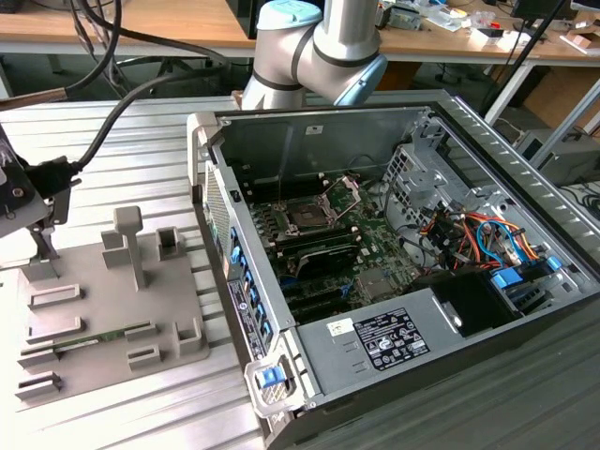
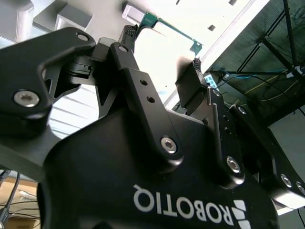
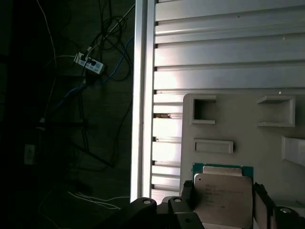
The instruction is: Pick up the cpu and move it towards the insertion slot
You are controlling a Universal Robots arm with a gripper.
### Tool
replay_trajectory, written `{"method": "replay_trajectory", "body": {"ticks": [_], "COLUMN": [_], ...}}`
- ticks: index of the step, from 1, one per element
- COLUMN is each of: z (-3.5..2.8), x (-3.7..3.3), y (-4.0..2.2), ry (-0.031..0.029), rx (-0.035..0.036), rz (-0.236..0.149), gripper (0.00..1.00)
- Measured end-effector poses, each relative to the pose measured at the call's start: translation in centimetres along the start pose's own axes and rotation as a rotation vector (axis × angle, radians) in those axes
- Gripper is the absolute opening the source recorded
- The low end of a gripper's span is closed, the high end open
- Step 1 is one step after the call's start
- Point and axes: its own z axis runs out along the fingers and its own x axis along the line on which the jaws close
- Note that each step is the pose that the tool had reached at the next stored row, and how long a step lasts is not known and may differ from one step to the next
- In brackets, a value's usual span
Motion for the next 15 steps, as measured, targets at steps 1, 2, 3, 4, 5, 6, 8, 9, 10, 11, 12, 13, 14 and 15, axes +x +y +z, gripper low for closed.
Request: {"method": "replay_trajectory", "body": {"ticks": [1, 2, 3, 4, 5, 6, 8, 9, 10, 11, 12, 13, 14, 15], "z": [-0.05, -0.11, -0.20, -1.00, -1.55, -1.92, -2.07, -2.14, -2.19, -2.30, -2.39, -2.48, -2.60, -2.67], "x": [0.00, 0.00, 0.00, 0.00, 0.00, 0.00, 0.00, 0.00, 0.00, 0.00, 0.00, 0.00, 0.00, 0.00], "y": [0.00, 0.00, 0.01, 0.04, 0.06, 0.08, 0.08, 0.08, 0.08, 0.09, 0.09, 0.10, 0.10, 0.10], "ry": [-0.0001, 0.0000, -0.0001, 0.0000, -0.0001, -0.0001, 0.0000, 0.0000, -0.0002, 0.0000, -0.0001, -0.0002, 0.0000, -0.0001], "rx": [0.0000, 0.0000, -0.0001, 0.0000, 0.0000, 0.0000, 0.0000, 0.0000, 0.0000, 0.0000, -0.0001, 0.0000, 0.0000, -0.0001], "rz": [0.000, 0.000, 0.000, 0.000, 0.000, 0.000, 0.000, 0.000, 0.000, 0.000, 0.000, 0.000, 0.000, 0.000], "gripper": [0.55, 0.55, 0.55, 0.55, 0.55, 0.55, 0.55, 0.55, 0.55, 0.55, 0.55, 0.55, 0.55, 0.55]}}
